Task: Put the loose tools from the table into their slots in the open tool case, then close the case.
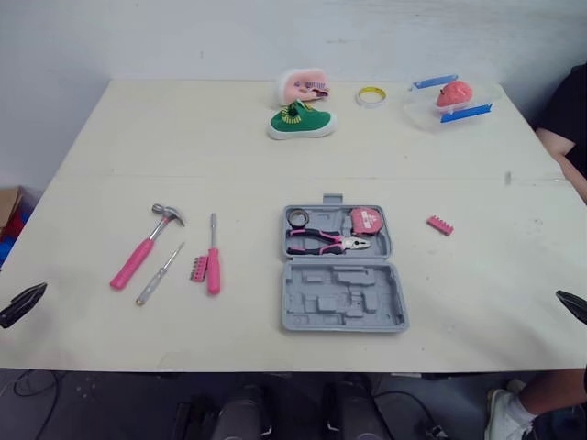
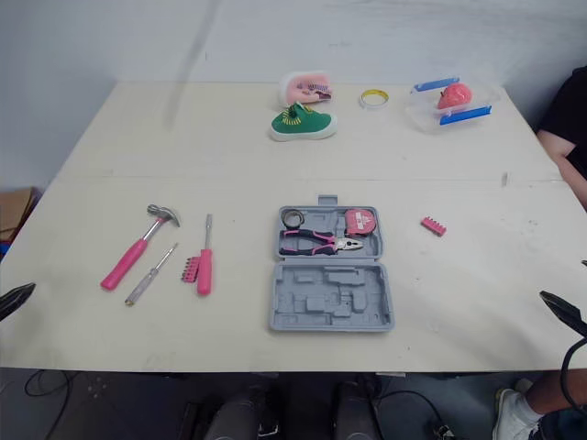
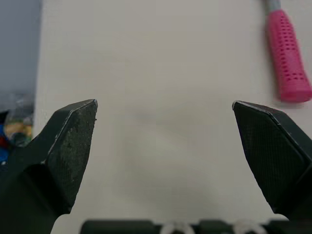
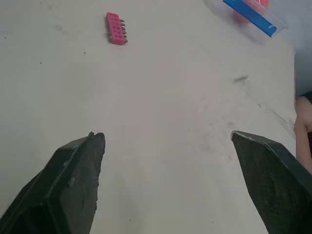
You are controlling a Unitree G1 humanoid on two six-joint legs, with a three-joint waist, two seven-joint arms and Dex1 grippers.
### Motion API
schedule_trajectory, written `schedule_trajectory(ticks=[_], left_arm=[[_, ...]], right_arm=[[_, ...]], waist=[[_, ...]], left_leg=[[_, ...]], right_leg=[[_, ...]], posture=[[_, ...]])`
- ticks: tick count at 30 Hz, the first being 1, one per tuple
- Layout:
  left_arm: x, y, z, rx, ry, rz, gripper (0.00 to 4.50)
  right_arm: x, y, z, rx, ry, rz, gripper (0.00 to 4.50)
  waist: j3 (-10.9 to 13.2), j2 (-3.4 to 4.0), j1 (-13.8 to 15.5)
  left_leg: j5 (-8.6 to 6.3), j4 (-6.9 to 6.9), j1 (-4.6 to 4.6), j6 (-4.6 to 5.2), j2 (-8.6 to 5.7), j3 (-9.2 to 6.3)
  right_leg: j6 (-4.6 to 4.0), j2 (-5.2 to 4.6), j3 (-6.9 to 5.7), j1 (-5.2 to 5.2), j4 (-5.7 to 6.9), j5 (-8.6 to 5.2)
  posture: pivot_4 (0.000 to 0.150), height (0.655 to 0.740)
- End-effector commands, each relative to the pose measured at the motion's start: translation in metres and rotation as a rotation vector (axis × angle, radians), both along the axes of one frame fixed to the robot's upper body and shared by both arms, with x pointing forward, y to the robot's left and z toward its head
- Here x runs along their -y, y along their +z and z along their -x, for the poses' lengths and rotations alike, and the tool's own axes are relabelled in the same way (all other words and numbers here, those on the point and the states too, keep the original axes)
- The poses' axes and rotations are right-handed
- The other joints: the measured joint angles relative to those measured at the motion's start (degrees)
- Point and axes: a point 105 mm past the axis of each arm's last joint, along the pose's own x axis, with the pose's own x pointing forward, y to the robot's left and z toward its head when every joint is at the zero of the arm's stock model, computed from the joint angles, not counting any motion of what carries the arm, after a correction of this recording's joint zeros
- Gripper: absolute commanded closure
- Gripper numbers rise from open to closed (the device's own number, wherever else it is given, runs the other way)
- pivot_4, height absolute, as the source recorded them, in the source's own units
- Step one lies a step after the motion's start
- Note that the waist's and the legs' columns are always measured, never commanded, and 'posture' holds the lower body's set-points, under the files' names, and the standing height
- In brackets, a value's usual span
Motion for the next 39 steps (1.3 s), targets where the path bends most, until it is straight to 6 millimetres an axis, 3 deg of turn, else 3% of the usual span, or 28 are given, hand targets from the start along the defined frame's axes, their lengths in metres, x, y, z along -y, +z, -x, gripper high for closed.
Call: schedule_trajectory(ticks=[1, 7, 10, 13, 15, 22, 26, 30, 37, 39], left_arm=[[0.001, 0.01, 0.002, 0.028, -0.012, -0.043, 0.0], [0.032, 0.014, -0.003, 0.012, -0.112, -0.025, 0.0], [0.072, 0.022, -0.007, 0.021, -0.214, 0.02, 0.0], [0.105, 0.028, -0.01, -0.002, -0.271, 0.047, 0.0], [0.122, 0.028, -0.009, -0.031, -0.303, 0.079, 0.0], [0.157, 0.007, -0.026, -0.145, -0.243, 0.068, 0.0], [0.173, -0.007, -0.03, -0.221, -0.274, 0.077, 0.0], [0.174, -0.016, -0.039, -0.228, -0.229, 0.082, 0.0], [0.169, -0.036, -0.06, -0.262, -0.161, 0.085, 0.0], [0.176, -0.045, -0.065, -0.295, -0.196, 0.096, 0.0]], right_arm=[[-0.003, 0.005, -0.007, 0.008, 0.019, 0.014, 0.12], [-0.037, 0.019, -0.034, 0.103, 0.089, -0.102, 0.12], [-0.085, 0.022, -0.043, 0.113, 0.251, -0.208, 0.12], [-0.136, 0.044, -0.045, 0.215, 0.451, -0.434, 0.12], [-0.148, 0.05, -0.045, 0.226, 0.491, -0.523, 0.12], [-0.216, 0.037, -0.037, 0.234, 0.761, -0.41, 0.12], [-0.231, 0.039, -0.033, 0.279, 0.838, -0.401, 0.12], [-0.241, 0.037, -0.03, 0.276, 0.87, -0.402, 0.12], [-0.241, 0.028, -0.024, 0.204, 0.886, -0.369, 0.12], [-0.239, 0.027, -0.023, 0.195, 0.878, -0.358, 0.12]], waist=[[0.0, 0.0, -0.1], [0.0, 0.06, -0.3], [0.0, 0.08, -0.3], [0.1, 0.08, -0.2], [0.1, 0.1, -0.1], [0.1, 0.13, 0.5], [0.1, 0.13, 0.7], [0.1, 0.13, 1.1], [0.1, 0.12, 1.5], [0.1, 0.11, 1.6]], left_leg=[[0.0, 0.01, 0.01, 0.0, -0.01, 0.0], [0.0, -0.08, 0.01, -0.07, 0.03, 0.0], [0.02, -0.2, -0.01, -0.1, 0.03, 0.0], [0.04, -0.19, -0.03, -0.12, 0.04, 0.0], [0.07, -0.14, -0.02, -0.08, 0.05, 0.0], [0.08, -0.03, -0.02, -0.07, -0.01, 0.0], [0.09, 0.06, -0.03, -0.07, -0.01, 0.01], [0.09, 0.06, -0.03, -0.07, 0.0, 0.01], [0.1, 0.09, -0.03, -0.08, 0.0, 0.01], [0.1, 0.1, -0.04, -0.07, 0.0, 0.0]], right_leg=[[0.02, -0.01, 0.02, 0.0, 0.01, 0.01], [-0.01, 0.01, 0.09, -0.06, 0.01, 0.0], [-0.03, 0.01, 0.13, -0.08, -0.02, -0.01], [-0.03, 0.04, 0.1, -0.08, 0.0, -0.01], [-0.03, 0.06, 0.12, -0.05, 0.05, -0.01], [0.0, 0.09, 0.1, 0.0, 0.1, 0.0], [0.0, 0.11, 0.1, -0.01, 0.18, 0.0], [0.0, 0.14, 0.09, -0.02, 0.17, 0.0], [0.0, 0.14, 0.09, -0.01, 0.19, 0.01], [0.0, 0.14, 0.06, -0.02, 0.19, 0.01]], posture=[[0.15, 0.74], [0.15, 0.74], [0.15, 0.74], [0.15, 0.74], [0.15, 0.74], [0.15, 0.74], [0.15, 0.74], [0.15, 0.74], [0.15, 0.74], [0.15, 0.74]])
